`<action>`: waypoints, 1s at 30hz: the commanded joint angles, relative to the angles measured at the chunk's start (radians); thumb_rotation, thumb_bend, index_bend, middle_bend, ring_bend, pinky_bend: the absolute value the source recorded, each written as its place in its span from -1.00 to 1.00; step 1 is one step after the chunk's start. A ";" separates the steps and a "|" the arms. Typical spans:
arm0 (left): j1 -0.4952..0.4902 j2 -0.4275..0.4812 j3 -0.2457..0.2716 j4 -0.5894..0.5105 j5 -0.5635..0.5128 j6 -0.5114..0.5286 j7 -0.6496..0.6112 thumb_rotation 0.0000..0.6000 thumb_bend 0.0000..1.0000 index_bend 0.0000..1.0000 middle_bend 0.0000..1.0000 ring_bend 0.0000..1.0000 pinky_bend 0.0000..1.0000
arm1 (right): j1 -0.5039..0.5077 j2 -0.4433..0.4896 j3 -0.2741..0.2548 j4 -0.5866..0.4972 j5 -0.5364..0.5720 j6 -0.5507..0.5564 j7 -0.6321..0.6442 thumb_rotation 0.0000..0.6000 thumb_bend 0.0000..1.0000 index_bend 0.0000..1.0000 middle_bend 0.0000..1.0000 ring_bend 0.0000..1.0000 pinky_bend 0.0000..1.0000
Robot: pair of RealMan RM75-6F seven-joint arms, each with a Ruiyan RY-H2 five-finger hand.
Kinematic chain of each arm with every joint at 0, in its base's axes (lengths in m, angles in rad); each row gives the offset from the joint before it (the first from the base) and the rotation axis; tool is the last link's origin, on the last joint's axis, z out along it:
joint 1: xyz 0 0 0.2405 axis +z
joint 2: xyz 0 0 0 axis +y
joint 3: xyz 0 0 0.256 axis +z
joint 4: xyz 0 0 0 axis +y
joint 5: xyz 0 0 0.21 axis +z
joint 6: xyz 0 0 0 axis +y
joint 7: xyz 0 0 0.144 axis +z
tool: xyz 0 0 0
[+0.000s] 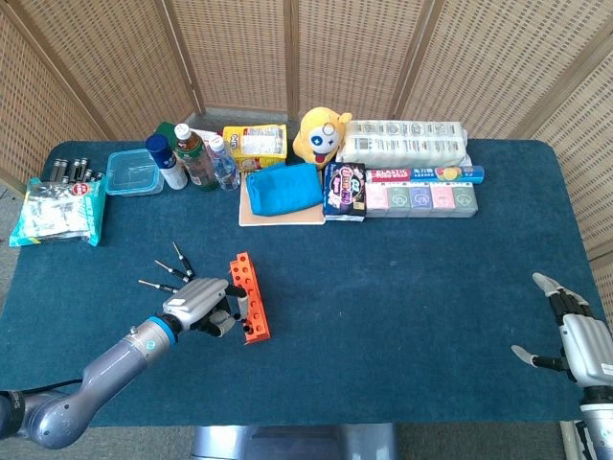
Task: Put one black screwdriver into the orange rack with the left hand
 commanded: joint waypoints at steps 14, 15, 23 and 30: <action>-0.008 -0.003 0.002 -0.003 -0.014 0.012 0.017 1.00 -0.09 0.34 1.00 1.00 1.00 | 0.000 0.001 0.001 0.001 0.000 0.001 0.003 1.00 -1.00 -0.92 -0.80 -0.68 -0.79; -0.007 -0.001 0.001 -0.005 -0.014 0.012 0.015 1.00 -0.09 0.34 1.00 1.00 1.00 | 0.000 0.001 0.001 0.001 0.000 0.001 0.003 1.00 -1.00 -0.92 -0.80 -0.68 -0.79; -0.006 0.010 -0.002 -0.012 -0.014 0.004 0.005 1.00 -0.09 0.34 1.00 1.00 1.00 | 0.000 0.002 0.001 0.000 -0.001 0.002 0.003 1.00 -1.00 -0.92 -0.80 -0.69 -0.79; -0.008 0.013 0.001 -0.009 -0.014 -0.001 0.008 1.00 -0.09 0.34 1.00 1.00 1.00 | 0.000 0.001 0.001 0.001 0.000 0.001 0.002 1.00 -1.00 -0.92 -0.80 -0.68 -0.79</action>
